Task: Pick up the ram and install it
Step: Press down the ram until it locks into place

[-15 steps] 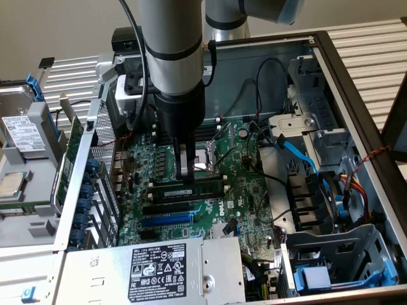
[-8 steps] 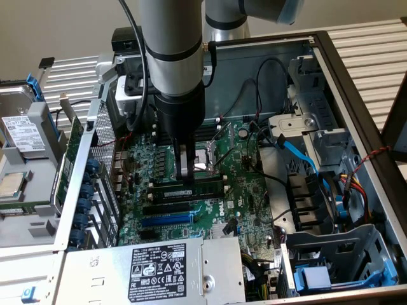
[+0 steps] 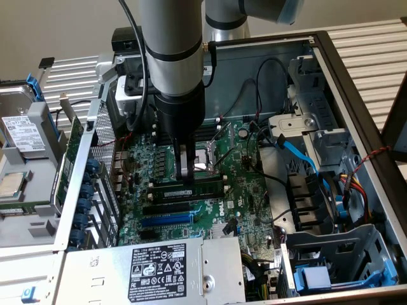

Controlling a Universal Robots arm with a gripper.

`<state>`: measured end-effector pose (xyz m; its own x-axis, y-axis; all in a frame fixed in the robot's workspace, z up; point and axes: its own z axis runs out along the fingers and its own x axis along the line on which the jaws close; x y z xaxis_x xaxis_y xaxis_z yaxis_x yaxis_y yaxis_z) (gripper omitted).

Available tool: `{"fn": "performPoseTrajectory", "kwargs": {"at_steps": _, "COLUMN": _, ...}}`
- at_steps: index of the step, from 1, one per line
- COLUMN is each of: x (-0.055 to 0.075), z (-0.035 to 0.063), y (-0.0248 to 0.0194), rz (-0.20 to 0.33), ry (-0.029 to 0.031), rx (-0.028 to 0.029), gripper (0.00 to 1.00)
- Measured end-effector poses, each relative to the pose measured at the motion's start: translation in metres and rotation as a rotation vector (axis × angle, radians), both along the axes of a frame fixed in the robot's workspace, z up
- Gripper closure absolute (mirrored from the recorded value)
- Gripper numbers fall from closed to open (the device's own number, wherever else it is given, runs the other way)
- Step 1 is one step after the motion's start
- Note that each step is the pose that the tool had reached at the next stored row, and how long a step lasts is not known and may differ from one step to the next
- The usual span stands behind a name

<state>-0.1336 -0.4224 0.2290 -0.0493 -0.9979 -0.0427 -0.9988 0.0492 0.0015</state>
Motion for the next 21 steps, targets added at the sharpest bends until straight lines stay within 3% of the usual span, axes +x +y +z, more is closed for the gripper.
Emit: {"fn": "performPoseTrajectory", "kwargs": {"at_steps": 21, "x": 0.0, "z": -0.0013, "y": -0.0014, "rz": 0.0, "ry": -0.0001, "rx": -0.0001, "gripper": 0.89}}
